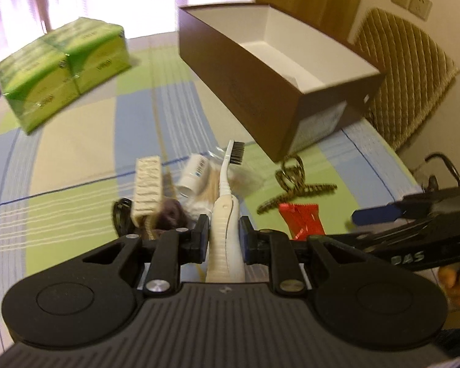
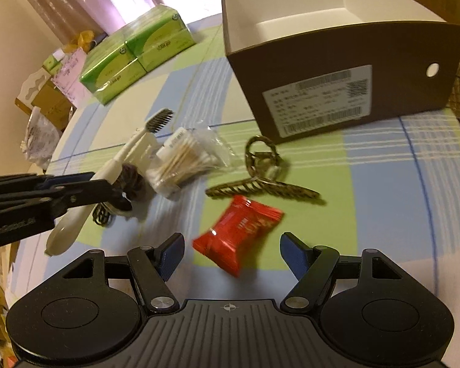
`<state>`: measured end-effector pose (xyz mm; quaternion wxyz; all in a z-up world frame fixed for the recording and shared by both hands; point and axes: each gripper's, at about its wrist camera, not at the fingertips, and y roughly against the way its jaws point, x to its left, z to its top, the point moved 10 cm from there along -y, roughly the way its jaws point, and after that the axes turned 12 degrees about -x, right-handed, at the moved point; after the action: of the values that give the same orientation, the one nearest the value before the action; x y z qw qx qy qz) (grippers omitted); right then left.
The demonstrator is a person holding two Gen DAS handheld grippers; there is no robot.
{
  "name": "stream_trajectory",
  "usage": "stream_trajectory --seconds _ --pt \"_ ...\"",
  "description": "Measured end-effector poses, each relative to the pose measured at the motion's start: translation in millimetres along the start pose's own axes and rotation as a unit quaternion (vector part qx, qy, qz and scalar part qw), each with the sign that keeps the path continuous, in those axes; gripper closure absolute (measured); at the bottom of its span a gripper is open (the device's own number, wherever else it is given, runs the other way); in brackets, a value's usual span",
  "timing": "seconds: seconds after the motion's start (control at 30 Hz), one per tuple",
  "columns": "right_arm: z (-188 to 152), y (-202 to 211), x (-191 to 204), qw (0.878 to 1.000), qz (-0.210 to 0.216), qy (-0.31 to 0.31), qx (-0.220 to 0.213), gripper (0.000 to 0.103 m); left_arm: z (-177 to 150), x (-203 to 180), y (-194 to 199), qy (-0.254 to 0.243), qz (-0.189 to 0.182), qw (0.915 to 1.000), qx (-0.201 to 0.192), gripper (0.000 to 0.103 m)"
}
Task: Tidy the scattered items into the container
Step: 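Grasp the white toothbrush with the left gripper while the right grasps the red packet, then lift the toothbrush and red packet and carry both over the shoebox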
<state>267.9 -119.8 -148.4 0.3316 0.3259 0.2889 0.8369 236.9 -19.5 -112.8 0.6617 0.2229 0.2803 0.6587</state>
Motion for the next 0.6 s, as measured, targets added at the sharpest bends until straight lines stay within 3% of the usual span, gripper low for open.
stream_trajectory --seconds 0.1,0.13,0.17,0.3,0.33,0.37,0.6 --pt "4 -10 0 1.0 -0.013 -0.003 -0.005 0.03 4 7 5 0.008 0.008 0.9999 -0.005 0.087" --pt "5 -14 -1 1.0 -0.017 -0.003 -0.005 0.042 4 8 6 0.009 0.01 0.9999 -0.006 0.087" --pt "5 -17 -2 1.0 -0.02 -0.005 -0.003 0.046 6 10 8 0.011 0.011 0.9998 -0.008 0.087" --pt "1 -25 -11 0.999 -0.039 -0.001 0.003 0.048 7 14 10 0.016 0.016 0.9997 -0.012 0.086" --pt "-1 -26 -11 0.999 -0.039 0.009 0.006 0.062 7 14 10 0.017 0.016 0.9997 -0.012 0.086" --pt "-3 -26 -12 0.999 -0.037 0.015 0.01 0.065 7 15 10 0.017 0.016 0.9996 -0.012 0.086" --pt "-15 -15 -16 0.997 -0.04 0.061 0.018 0.068 7 14 11 0.016 0.015 0.9997 -0.013 0.086"
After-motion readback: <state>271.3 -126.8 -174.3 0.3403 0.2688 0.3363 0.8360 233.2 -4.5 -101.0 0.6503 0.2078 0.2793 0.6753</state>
